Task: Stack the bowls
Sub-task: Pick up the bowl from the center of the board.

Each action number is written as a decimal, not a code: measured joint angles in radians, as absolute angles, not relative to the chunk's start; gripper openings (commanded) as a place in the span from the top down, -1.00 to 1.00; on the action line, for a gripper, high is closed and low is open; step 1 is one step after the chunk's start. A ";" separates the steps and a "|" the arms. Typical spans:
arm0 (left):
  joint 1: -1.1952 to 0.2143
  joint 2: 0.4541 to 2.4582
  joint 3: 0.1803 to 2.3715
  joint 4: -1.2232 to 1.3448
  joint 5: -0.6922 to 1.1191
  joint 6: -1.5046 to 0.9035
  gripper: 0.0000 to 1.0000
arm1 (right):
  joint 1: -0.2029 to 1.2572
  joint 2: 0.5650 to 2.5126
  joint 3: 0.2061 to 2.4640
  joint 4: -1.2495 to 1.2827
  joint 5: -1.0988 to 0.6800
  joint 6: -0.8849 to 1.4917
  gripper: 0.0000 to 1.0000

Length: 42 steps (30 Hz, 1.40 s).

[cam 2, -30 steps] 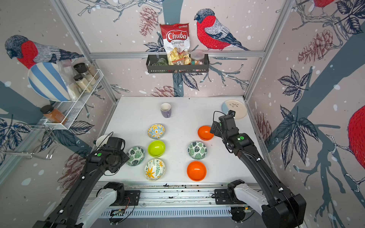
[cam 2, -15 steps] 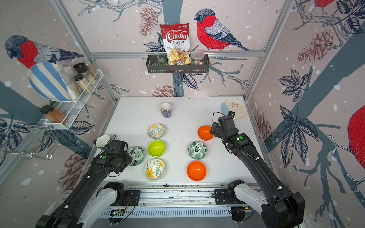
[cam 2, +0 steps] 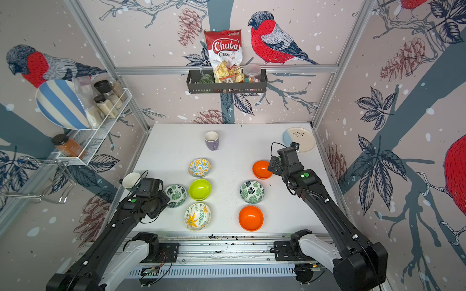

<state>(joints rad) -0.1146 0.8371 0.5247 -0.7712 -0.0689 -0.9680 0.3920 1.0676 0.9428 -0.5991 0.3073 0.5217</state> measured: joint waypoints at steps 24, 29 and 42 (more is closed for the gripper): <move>-0.397 1.191 1.229 -0.995 0.231 -0.587 1.00 | 0.487 1.139 1.194 -0.707 -0.025 0.520 -0.63; -0.521 1.297 1.269 -0.964 0.228 -0.597 1.00 | 0.576 1.176 1.254 -0.722 -0.163 0.555 -0.48; -0.646 1.369 1.278 -0.875 0.206 -0.613 1.00 | 0.750 1.406 1.348 -0.798 -0.269 0.605 -0.05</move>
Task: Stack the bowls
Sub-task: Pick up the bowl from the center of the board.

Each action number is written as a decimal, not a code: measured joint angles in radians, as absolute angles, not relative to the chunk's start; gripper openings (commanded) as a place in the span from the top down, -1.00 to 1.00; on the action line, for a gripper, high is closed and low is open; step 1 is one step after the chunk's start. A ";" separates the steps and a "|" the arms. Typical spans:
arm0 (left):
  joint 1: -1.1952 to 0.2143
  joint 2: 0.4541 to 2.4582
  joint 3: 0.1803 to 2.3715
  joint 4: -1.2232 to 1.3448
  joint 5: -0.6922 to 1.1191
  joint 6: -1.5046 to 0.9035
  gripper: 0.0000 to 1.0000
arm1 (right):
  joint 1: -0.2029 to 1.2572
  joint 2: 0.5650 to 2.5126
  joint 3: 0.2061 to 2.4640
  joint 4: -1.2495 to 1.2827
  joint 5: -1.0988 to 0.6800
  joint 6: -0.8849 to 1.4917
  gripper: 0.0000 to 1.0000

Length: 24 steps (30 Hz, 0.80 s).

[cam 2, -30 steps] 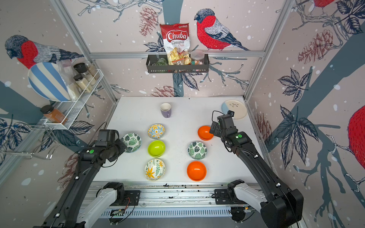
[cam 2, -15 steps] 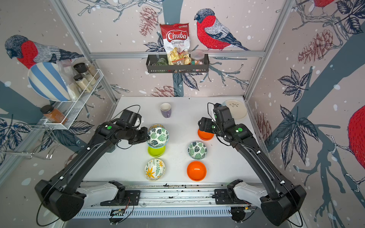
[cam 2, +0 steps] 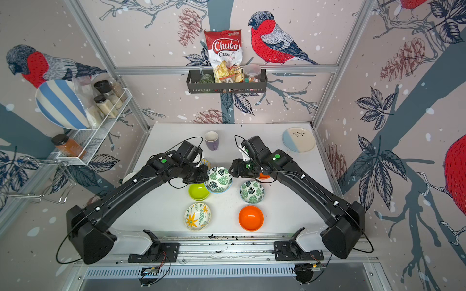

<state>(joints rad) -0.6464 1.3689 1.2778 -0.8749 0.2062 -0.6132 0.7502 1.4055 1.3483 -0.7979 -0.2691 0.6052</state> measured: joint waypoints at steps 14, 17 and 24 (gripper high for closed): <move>-0.650 1.354 1.276 -0.864 0.207 -0.612 1.00 | 0.783 1.496 1.375 -0.838 -0.296 0.608 0.66; -0.650 1.359 1.274 -0.863 0.207 -0.612 1.00 | 0.787 1.506 1.376 -0.838 -0.310 0.607 0.82; -0.650 1.361 1.268 -0.865 0.207 -0.610 -0.12 | 0.786 1.518 1.385 -0.841 -0.310 0.627 1.00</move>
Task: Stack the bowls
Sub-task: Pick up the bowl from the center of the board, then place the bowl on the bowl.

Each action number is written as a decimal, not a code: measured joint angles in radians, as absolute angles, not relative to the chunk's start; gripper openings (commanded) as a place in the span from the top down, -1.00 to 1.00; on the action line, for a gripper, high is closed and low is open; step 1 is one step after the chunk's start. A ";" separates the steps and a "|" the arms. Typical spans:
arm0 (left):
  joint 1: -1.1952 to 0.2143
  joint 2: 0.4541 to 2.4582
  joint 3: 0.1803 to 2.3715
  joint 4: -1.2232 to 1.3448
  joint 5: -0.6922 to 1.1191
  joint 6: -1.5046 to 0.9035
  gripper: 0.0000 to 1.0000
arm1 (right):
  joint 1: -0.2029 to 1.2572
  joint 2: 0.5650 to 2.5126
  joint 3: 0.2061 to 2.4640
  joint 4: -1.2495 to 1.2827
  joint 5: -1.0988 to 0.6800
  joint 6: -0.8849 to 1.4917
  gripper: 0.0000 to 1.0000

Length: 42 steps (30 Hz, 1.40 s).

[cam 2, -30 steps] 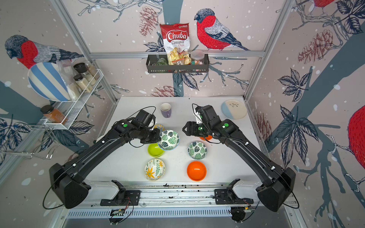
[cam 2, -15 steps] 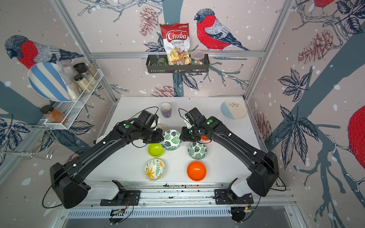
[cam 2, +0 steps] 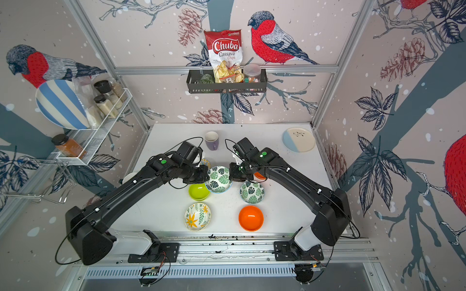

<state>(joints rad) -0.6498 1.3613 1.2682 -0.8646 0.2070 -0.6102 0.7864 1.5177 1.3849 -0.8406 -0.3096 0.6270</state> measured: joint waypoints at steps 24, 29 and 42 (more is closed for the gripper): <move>-0.434 0.929 0.965 -0.887 0.052 -0.620 -0.89 | 0.345 1.306 1.159 -0.844 -0.366 0.624 1.00; -0.430 0.907 0.926 -0.894 0.048 -0.619 -0.87 | 0.333 1.290 1.067 -0.815 -0.369 0.626 1.00; -0.430 0.890 0.898 -0.895 0.040 -0.619 -0.84 | 0.361 1.264 0.910 -0.744 -0.375 0.622 1.00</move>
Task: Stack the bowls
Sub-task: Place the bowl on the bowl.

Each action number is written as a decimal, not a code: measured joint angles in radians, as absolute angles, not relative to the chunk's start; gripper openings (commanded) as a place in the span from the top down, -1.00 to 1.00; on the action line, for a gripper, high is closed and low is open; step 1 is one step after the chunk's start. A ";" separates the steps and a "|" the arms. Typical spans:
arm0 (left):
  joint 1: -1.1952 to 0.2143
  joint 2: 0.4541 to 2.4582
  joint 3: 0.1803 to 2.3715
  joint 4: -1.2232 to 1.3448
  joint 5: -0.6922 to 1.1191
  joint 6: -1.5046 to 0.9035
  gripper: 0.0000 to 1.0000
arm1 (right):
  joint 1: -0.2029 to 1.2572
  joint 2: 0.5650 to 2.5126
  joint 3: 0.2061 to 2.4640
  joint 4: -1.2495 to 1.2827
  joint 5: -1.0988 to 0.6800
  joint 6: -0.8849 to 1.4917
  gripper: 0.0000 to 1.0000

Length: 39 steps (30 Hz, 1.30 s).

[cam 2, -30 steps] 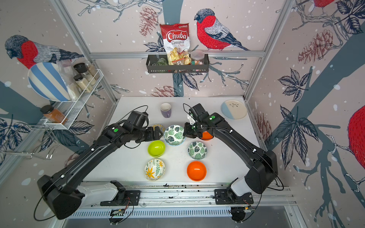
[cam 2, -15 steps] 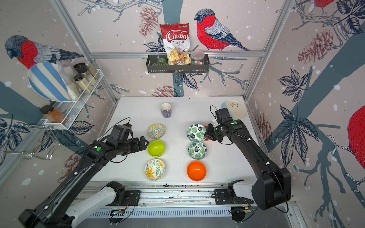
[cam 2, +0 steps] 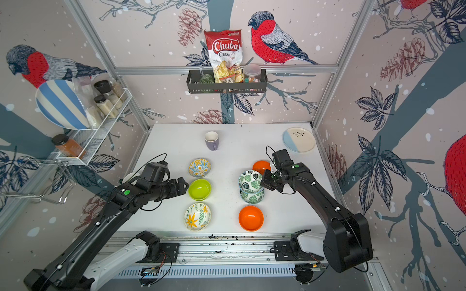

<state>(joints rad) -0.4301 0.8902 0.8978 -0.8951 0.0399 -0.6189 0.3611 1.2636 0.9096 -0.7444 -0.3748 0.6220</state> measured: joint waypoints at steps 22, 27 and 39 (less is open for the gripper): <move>-0.430 0.892 0.881 -0.897 0.030 -0.609 -0.82 | 0.363 1.239 0.793 -0.664 -0.377 0.597 1.00; -0.430 0.892 0.878 -0.896 0.031 -0.609 -0.83 | 0.353 1.242 0.775 -0.652 -0.377 0.596 1.00; -0.430 0.902 0.870 -0.893 0.050 -0.609 -0.83 | 0.339 1.253 0.755 -0.621 -0.395 0.579 1.00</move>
<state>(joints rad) -0.4301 0.9016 0.8703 -0.8932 0.0502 -0.6090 0.3393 1.2526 0.7547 -0.6212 -0.3946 0.5789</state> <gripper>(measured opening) 0.914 0.049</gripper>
